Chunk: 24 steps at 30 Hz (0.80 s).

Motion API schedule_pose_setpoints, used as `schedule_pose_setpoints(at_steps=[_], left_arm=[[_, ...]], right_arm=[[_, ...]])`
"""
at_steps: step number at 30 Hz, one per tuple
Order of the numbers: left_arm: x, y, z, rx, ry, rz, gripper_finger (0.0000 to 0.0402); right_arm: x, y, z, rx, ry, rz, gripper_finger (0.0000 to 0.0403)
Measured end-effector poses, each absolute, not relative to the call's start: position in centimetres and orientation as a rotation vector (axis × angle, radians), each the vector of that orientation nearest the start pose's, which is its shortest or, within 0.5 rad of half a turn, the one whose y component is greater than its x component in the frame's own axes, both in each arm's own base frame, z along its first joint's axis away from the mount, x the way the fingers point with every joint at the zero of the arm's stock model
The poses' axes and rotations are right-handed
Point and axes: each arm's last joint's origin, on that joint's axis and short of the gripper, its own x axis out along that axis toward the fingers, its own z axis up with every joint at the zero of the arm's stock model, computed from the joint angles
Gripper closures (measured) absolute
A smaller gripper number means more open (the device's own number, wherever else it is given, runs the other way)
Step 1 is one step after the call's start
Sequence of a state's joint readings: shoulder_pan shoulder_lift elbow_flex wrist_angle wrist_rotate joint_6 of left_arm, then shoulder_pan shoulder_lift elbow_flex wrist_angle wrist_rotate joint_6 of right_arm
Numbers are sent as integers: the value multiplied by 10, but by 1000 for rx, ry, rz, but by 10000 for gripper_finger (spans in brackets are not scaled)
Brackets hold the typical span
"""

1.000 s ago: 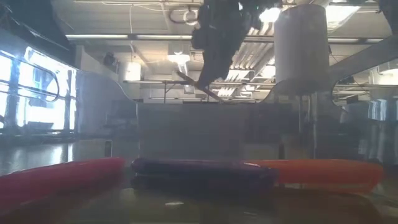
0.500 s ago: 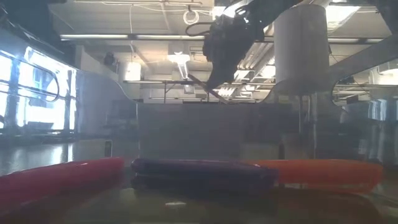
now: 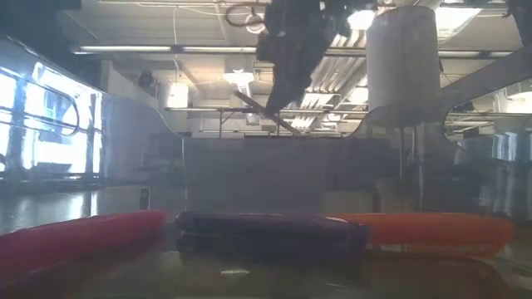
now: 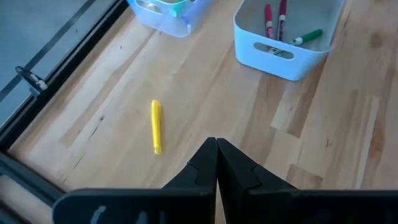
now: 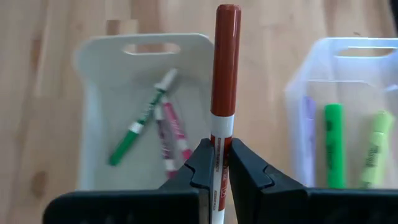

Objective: Pick & Place Markers
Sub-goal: Put the brown marker into the gray bin, then adjust the gray bin

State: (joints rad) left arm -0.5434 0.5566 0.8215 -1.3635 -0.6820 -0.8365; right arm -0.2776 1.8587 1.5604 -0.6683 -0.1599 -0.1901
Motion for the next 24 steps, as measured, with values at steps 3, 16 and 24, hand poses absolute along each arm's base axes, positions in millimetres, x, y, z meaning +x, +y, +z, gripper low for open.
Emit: schedule_pose_setpoints(at_steps=[3,16,24], left_arm=[[58,-14,285,-155,753,471,401],[60,-17,285,-209,784,410,401],[60,-18,284,-226,812,381,402]], right_arm=[[393,-86,262,65,955,-24,381],[407,-54,222,118,1103,-135,338],[408,-45,222,167,1101,-168,274]])
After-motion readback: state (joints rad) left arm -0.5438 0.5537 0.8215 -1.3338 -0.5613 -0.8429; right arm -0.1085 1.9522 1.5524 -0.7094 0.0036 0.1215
